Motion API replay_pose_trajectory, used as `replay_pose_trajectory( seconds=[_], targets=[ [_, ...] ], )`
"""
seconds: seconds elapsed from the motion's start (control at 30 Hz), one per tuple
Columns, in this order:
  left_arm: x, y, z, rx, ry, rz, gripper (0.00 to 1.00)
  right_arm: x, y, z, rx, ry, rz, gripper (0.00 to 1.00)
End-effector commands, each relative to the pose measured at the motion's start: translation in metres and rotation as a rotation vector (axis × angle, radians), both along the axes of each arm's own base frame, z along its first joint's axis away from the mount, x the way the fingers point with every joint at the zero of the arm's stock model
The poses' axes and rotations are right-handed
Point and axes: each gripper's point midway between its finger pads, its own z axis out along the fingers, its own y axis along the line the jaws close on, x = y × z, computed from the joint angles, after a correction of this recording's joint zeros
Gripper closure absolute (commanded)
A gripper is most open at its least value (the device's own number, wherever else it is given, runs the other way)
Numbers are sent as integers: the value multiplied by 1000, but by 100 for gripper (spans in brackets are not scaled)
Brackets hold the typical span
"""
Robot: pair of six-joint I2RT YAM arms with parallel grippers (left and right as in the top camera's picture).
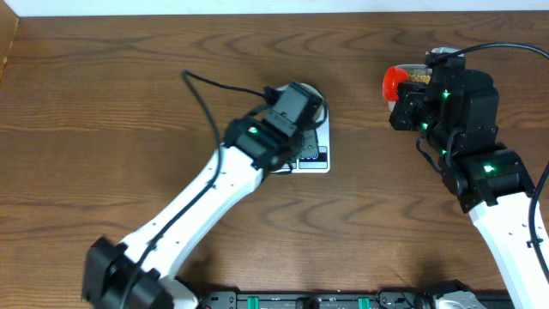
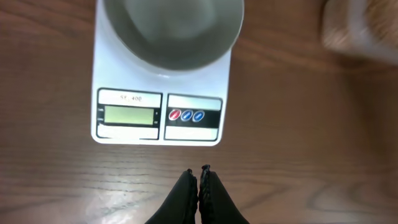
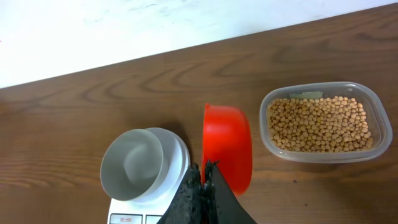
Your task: Scoop item into bowl and weigh 50g on scale
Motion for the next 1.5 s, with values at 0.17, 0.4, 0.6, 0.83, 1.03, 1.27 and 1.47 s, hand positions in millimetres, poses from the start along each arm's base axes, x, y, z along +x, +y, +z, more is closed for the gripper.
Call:
replay_pose_trajectory(
  seconds=[0.17,0.4,0.6,0.83,1.03,1.27,1.47],
  targets=[
    [0,6,-63,242,40,-71,93,2,-4,10,-10,-22,-7,99],
    [3,10,-93,320,78,-92,92,1,-3,9,-7,-16,-3,99],
    [4,14,-110,362,100,-89,93,1,-2,9,-6,-15,-1,99],
    [7,10,-113,355,91,-87,93,1,-2,9,-7,-14,-1,99],
    [8,8,-113,324,93,-16,93,1,-2,9,-6,-14,-1,99],
    [14,2,-114,285,78,37,93,0,-2,8,-7,-9,0,99],
    [14,2,-122,295,88,35,93,-1,-3,6,-9,1,0,99]
  ],
)
